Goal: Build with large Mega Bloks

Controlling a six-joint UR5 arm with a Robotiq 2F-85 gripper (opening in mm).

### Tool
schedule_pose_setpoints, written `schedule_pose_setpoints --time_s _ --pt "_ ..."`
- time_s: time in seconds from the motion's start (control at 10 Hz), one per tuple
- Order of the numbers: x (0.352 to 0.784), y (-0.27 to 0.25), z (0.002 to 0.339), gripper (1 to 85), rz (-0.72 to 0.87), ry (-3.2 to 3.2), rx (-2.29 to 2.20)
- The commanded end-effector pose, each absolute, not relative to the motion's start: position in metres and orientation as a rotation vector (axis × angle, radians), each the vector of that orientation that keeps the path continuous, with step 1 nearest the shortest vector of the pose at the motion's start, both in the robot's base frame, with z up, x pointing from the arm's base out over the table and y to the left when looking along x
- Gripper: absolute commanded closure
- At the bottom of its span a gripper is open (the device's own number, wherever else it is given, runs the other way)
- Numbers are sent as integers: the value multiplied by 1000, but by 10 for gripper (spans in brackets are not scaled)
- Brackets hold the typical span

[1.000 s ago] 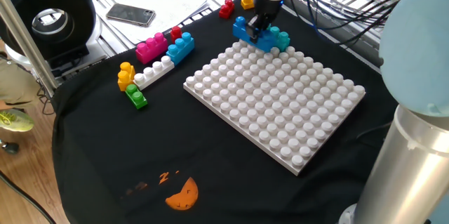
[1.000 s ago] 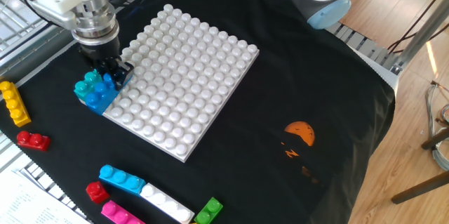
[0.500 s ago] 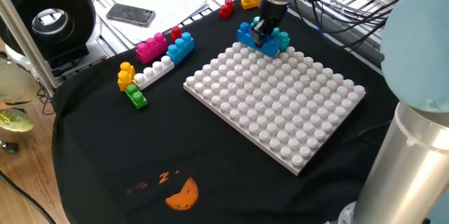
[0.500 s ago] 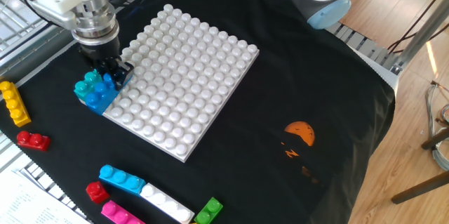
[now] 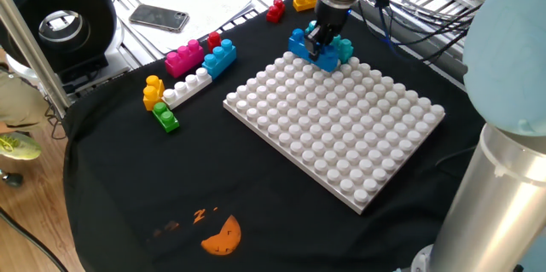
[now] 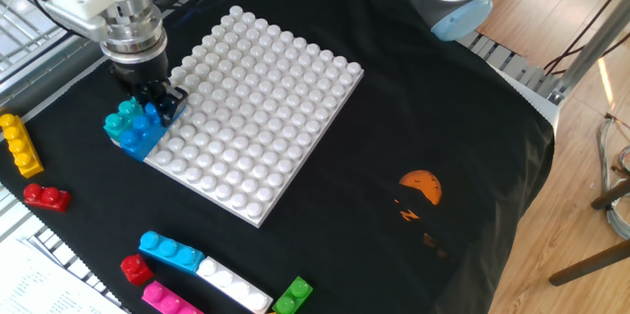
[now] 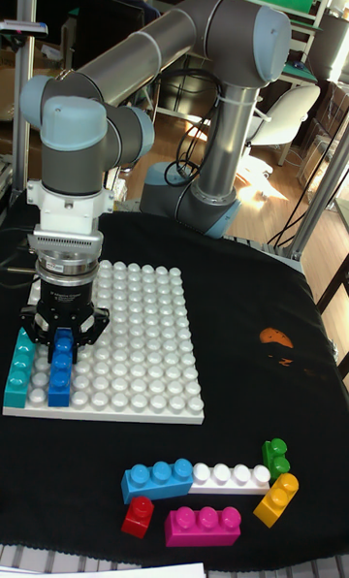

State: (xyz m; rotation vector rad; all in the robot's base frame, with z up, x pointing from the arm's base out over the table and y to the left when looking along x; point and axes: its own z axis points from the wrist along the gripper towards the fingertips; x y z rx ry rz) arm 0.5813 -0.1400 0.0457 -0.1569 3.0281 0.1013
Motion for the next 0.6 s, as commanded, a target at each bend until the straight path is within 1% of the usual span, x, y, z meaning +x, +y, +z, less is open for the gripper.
schedule_pose_setpoints --time_s 0.0,0.2,0.3,0.4,0.5 --pt "585 -136 38 847 116 3009 -122" --pt "586 -131 32 847 120 2991 -127" --pt "585 -134 35 787 102 2988 -153" --pt "585 -133 42 603 124 2971 -202" --pt "583 -135 48 363 150 2957 -253"
